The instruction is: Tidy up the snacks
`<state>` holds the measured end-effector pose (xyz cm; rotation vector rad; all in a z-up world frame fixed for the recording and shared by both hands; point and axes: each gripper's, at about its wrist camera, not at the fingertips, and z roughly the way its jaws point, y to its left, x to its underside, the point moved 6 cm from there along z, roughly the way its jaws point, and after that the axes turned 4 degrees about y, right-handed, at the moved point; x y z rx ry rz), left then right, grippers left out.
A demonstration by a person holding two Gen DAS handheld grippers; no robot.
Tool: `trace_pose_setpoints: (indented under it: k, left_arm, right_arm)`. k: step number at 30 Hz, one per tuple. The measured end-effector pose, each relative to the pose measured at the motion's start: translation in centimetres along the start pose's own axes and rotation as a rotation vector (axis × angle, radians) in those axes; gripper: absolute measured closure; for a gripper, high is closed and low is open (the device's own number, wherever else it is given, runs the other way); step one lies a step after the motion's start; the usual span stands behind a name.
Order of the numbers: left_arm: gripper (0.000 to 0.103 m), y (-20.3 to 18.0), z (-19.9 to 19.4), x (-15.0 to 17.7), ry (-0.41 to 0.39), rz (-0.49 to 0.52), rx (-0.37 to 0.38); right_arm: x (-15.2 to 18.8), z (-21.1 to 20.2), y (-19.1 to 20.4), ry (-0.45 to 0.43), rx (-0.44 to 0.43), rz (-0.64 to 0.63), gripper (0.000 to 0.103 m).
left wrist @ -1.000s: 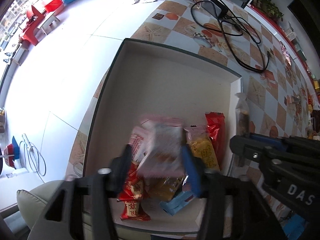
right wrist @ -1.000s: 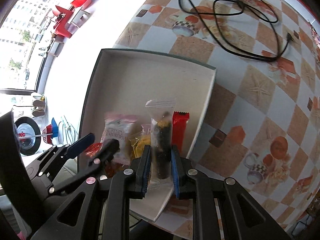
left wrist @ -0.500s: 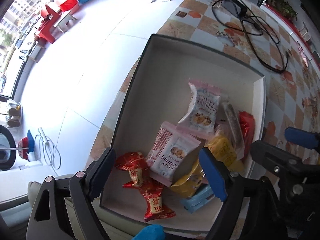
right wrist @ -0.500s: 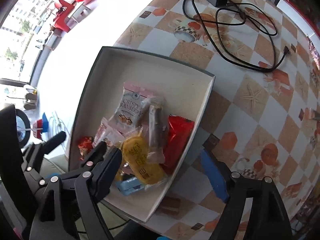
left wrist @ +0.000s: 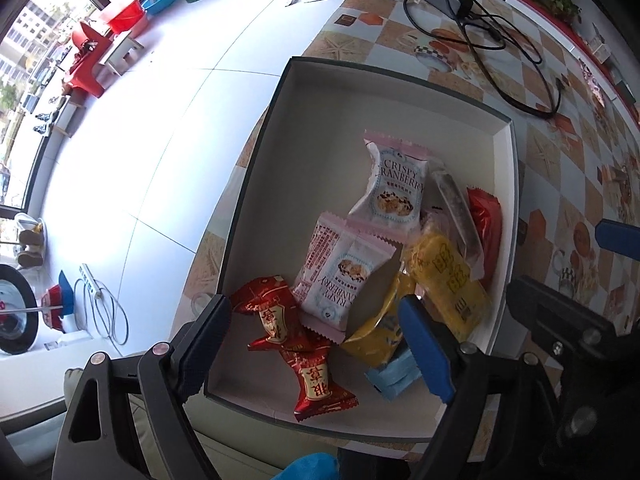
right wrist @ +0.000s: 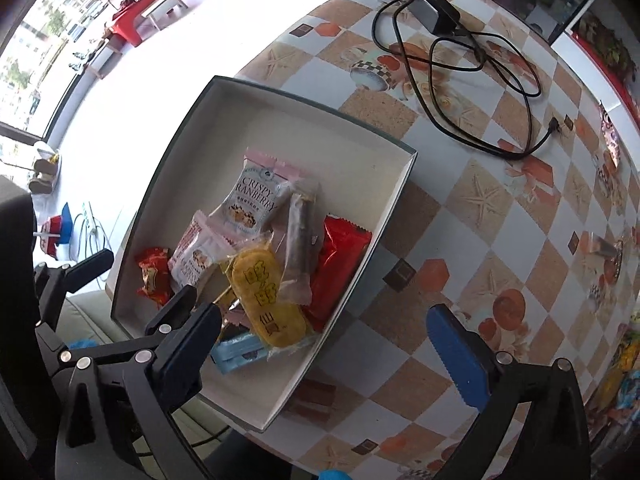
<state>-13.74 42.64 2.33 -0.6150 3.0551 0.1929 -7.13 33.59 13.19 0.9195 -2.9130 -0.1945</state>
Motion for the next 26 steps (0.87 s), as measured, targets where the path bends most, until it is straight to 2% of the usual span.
trace_pose_setpoints:
  k: [20, 26]
  left_arm:
    - [0.015, -0.46, -0.13, 0.43, 0.016, 0.008, 0.001]
    - [0.015, -0.19, -0.38, 0.45, -0.014, 0.000, 0.021]
  right_arm:
    - [0.48, -0.45, 0.41, -0.006, 0.015, -0.033, 0.000]
    - [0.49, -0.46, 0.41, -0.006, 0.014, -0.031, 0.000]
